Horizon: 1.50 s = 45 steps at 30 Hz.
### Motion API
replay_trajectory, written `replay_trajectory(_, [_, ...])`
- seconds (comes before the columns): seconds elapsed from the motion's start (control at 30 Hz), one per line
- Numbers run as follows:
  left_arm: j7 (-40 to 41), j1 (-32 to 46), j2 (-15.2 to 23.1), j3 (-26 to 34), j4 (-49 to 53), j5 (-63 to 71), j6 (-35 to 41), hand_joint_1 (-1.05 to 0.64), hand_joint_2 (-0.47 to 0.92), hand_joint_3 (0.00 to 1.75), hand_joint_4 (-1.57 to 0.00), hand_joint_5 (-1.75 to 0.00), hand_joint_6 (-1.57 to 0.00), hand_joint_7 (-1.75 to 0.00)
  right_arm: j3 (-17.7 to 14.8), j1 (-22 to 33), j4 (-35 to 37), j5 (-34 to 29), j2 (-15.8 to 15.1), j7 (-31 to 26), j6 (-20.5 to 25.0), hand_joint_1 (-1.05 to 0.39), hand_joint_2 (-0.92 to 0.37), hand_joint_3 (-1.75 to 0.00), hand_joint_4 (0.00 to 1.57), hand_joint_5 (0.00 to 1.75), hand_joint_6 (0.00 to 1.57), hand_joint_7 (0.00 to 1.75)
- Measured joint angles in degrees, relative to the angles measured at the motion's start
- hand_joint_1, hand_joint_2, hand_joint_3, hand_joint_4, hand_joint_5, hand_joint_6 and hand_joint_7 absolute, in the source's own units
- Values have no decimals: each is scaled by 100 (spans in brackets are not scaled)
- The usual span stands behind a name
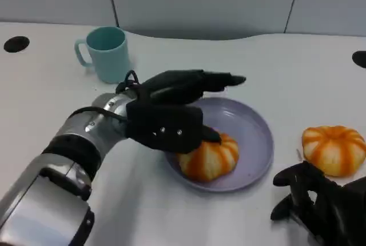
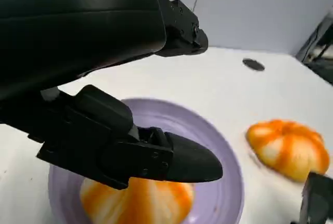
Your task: Grasp the bread from the table and place it into the plate.
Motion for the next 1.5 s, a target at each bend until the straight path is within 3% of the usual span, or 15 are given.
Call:
replay_trajectory(0.13, [-447, 12, 101, 664, -137, -855, -158, -96, 92, 46, 0, 0, -6, 0, 2, -3, 1, -21, 0, -17, 0, -31, -92, -60, 49, 175, 37, 162])
replay_trajectory(0.23, [-593, 15, 160, 769, -164, -942, -164, -94, 92, 43, -4, -2, -10, -2, -2, -3, 1, -25, -2, -24, 0, -31, -92, -60, 48, 175, 37, 162])
replay_trajectory(0.37, [-1847, 541, 82, 1657, -558, -2449, 68, -88, 92, 44, -12, -7, -14, -3, 1, -10, 13, -6, 1, 47, -14, -32, -92, -60, 49, 175, 38, 163])
replay_trajectory(0.5, [-3233, 1758, -6, 2615, -1633, -4362, 1252, -83, 92, 36, -19, -10, -23, -6, -13, -10, 18, -7, -19, 91, -17, -32, -92, -60, 49, 175, 39, 164])
replay_trajectory(0.53, [-3452, 2159, -41, 2848, -1998, -4849, 1679, -80, 92, 36, -27, -14, -29, -7, -15, -12, 18, -11, -33, 94, -17, -32, -92, -59, 49, 175, 39, 163])
replay_trajectory(0.63, [-3647, 3433, -99, 3424, -3187, -6038, 3030, -77, 92, 36, -35, -18, -35, -8, -83, -14, 18, 11, -84, 108, -1, -32, -92, -59, 49, 175, 38, 163])
replay_trajectory(0.67, [-3638, 3738, -103, 3513, -3454, -6187, 3335, -74, 92, 38, -43, -28, -42, -11, -126, -13, 20, 23, -97, 107, 10, -31, -92, -59, 49, 175, 38, 163])
replay_trajectory(0.7, [-3593, 3982, -102, 3577, -3715, -6297, 3588, -70, 92, 38, -38, -69, -50, -15, -146, -22, 20, 25, -105, 107, 24, -31, -92, -60, 49, 175, 38, 163])
replay_trajectory(0.77, [-3347, 4459, -96, 3719, -4366, -6495, 4105, -65, 92, 37, -31, -110, -59, -23, -129, -46, 19, 14, -108, 127, 41, -31, -92, -60, 49, 175, 38, 163])
replay_trajectory(0.87, [-2865, 4999, -59, 3863, -5083, -6567, 4740, -56, 92, 36, -24, -161, -30, -116, -131, -33, 18, -18, -156, 131, 85, -31, -92, -60, 49, 175, 38, 163])
replay_trajectory(0.9, [-2753, 5095, -47, 3883, -5189, -6550, 4868, -54, 92, 35, -26, -168, -27, -131, -136, -29, 15, -19, -175, 131, 97, -30, -92, -60, 49, 175, 38, 163])
replay_trajectory(0.97, [-2483, 5252, -24, 3889, -5344, -6444, 5028, -48, 92, 32, -28, -173, -23, -149, -139, -28, 1, -20, -194, 132, 121, -30, -92, -60, 49, 175, 38, 163])
replay_trajectory(1.13, [-1983, 5420, 30, 3886, -5522, -6190, 5440, -37, 92, 22, -38, -175, -28, -165, -142, -23, -11, -25, -218, 132, 123, -31, -92, -59, 49, 175, 38, 164])
replay_trajectory(1.5, [-1803, 5335, 37, 3868, -5187, -5955, 5717, -26, 92, 14, -58, -175, -44, -175, -166, 7, -49, -25, -240, 128, 125, -30, -92, -60, 49, 175, 37, 163])
